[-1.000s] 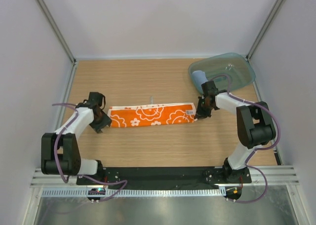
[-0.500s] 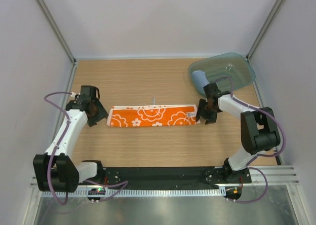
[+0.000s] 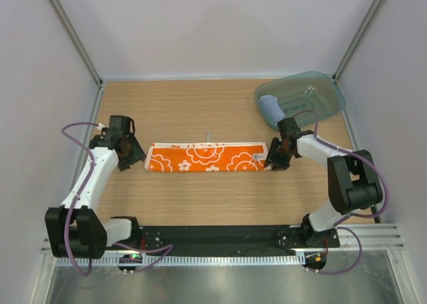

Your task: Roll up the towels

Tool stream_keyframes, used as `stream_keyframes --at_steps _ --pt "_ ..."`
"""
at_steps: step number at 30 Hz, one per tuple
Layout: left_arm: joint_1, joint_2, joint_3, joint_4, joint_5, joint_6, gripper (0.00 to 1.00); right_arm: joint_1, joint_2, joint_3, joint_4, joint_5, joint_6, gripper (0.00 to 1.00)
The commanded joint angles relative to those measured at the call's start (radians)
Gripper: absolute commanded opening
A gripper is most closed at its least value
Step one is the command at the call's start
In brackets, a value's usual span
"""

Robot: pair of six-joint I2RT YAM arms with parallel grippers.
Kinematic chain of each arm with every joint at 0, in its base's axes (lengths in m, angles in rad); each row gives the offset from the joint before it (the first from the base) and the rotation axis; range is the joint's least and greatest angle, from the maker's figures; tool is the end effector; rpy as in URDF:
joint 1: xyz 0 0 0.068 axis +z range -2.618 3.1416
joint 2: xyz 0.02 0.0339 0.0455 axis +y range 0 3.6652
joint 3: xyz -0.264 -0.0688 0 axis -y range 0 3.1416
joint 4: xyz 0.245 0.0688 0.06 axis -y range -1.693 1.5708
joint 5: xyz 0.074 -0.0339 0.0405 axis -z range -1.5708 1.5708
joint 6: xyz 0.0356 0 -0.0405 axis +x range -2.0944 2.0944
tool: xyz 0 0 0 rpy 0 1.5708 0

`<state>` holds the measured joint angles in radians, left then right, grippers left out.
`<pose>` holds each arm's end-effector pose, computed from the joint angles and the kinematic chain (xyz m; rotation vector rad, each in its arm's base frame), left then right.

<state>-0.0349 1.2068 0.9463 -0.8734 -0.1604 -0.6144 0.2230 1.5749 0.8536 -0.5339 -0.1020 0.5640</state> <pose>0.2244 -0.0021 0.2562 -0.8108 2.5524 0.0144 0.2709 0.0652 0.1568 0.4644 2.8351 0.3107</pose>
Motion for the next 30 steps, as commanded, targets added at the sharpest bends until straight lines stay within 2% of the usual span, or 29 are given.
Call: stream_keyframes --at_steps 1,5,8,13,19,23,28,30 --pt "0.006 -0.006 0.023 0.001 0.007 0.024 0.54 -0.002 0.024 -0.04 0.086 -0.014 0.033 0.43" --pt "0.006 -0.001 0.02 0.004 0.007 0.024 0.54 -0.01 0.002 -0.041 0.114 -0.012 0.04 0.46" --pt "0.006 0.002 0.022 0.004 0.007 0.024 0.54 -0.014 0.004 -0.03 0.107 -0.004 0.034 0.41" --pt "0.006 0.004 0.022 0.004 0.007 0.025 0.54 -0.022 0.011 -0.039 0.11 0.002 0.024 0.18" --pt "0.006 -0.001 0.022 -0.001 0.024 0.03 0.54 -0.03 -0.016 -0.004 0.042 0.088 -0.015 0.01" --pt "0.006 -0.012 0.04 -0.018 0.11 0.068 0.53 -0.031 -0.085 0.087 -0.131 0.258 -0.065 0.01" --pt "0.0 -0.024 0.023 0.007 0.11 0.082 0.54 -0.011 -0.124 0.249 -0.25 0.308 -0.095 0.01" --pt "-0.002 -0.01 0.026 0.01 0.111 0.082 0.54 0.053 -0.115 0.3 -0.29 0.329 -0.093 0.01"
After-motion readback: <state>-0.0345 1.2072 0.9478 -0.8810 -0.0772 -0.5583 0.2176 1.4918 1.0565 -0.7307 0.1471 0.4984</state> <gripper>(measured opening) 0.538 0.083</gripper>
